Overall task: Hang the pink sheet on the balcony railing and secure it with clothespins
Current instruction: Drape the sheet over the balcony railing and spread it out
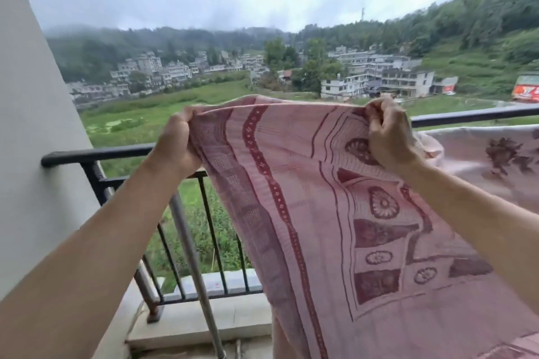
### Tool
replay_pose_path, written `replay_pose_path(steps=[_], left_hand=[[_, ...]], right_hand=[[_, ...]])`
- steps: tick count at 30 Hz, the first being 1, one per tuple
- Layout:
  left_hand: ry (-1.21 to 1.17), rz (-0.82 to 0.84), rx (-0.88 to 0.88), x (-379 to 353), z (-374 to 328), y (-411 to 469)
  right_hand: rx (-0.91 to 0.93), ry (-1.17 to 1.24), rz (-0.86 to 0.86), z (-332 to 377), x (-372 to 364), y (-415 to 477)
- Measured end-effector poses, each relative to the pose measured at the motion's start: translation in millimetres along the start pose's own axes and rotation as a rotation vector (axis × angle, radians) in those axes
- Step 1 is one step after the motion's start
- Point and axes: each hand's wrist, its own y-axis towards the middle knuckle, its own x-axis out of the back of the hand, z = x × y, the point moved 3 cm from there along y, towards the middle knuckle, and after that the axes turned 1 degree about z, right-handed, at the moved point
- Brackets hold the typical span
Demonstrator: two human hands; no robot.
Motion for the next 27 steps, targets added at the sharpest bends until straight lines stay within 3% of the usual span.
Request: replay_pose_path(steps=[5, 10, 13, 17, 18, 20, 23, 27], left_hand=[[-0.266, 0.187, 0.271, 11.3, 45.4, -30.1], [-0.109, 0.227, 0.267, 0.4, 58.5, -44.7], [-0.069, -0.054, 0.164, 22.1, 41.1, -44.5], [-0.302, -0.531, -0.021, 96.3, 1.4, -37.9], [-0.301, -0.578, -0.037, 111.3, -3.7, -36.7], [-0.174, -0.443, 0.057, 115.3, -3.1, -37.6], [0.104, -0.175, 0.332, 108.8, 21.5, -37.7], [0.188, 0.026, 0.492, 112.1, 40.7, -30.2]], right_hand=[[0.054, -0.183, 0.329, -18.4, -31.0, -43.1], [0.147, -0.293, 0.547, -18.7, -34.9, -48.4], [0.12, -0.294, 0.576, -17.7, -36.9, -58.7], [0.122, -0.193, 0.457, 3.3, -30.4, -52.5], [0.145, -0.207, 0.438, 11.6, -30.0, -47.8], [0.185, -0.241, 0.41, 29.9, -33.8, -35.7], [0.217, -0.311, 0.388, 58.2, -59.3, -18.3], [0.146, -0.429, 0.564, 83.6, -119.8, -6.9]])
